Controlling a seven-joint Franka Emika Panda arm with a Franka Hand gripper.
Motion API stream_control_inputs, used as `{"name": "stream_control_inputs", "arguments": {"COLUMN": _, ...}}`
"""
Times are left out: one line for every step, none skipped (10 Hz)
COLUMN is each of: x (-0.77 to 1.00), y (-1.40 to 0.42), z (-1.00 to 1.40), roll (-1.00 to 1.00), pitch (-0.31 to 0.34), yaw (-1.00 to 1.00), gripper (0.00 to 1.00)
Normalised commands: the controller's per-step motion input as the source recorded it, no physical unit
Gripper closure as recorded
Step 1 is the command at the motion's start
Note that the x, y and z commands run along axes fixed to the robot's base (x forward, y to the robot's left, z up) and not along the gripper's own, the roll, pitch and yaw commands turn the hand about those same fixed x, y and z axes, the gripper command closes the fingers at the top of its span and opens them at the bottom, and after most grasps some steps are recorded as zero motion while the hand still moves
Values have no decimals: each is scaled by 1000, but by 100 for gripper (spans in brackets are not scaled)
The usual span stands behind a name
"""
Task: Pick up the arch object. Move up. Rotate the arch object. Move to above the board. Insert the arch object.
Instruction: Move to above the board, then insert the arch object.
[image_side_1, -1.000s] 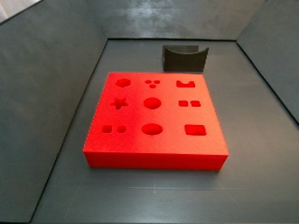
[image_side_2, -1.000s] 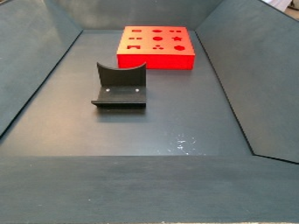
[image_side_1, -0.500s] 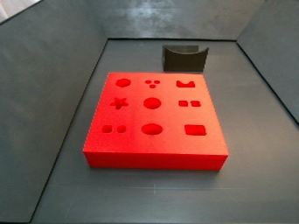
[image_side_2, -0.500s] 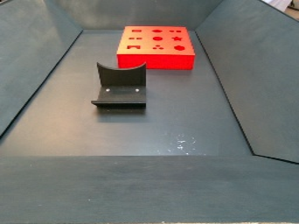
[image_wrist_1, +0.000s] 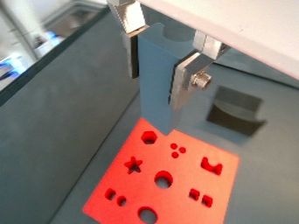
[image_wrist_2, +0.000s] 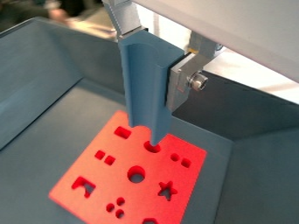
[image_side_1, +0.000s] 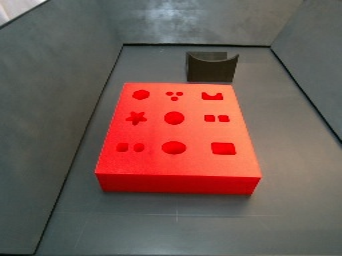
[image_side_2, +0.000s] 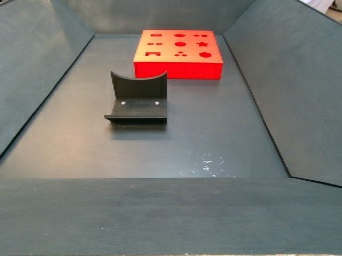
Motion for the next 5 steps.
{"name": "stream_control_inputs", "arguments": {"x": 88, "y": -40, "z": 11, "roll": 271, "pitch": 203, "yaw": 958, "gripper": 100}}
{"name": "stream_control_inputs", "arguments": {"x": 96, "y": -43, "z": 15, "roll": 247, "pitch": 196, "yaw": 688, "gripper": 100}}
{"name": "stream_control_inputs", "arguments": {"x": 106, "y": -45, "z": 10, "roll": 218, "pitch": 180, "yaw": 443, "gripper": 100}}
{"name": "stream_control_inputs", "arguments": {"x": 107, "y": -45, "z": 13, "roll": 181, "pitch": 160, "yaw": 225, "gripper": 100}}
{"name": "stream_control_inputs", "arguments": {"x": 737, "y": 314, "z": -574, "roll": 73, "pitch": 63, "yaw": 346, "gripper": 100}}
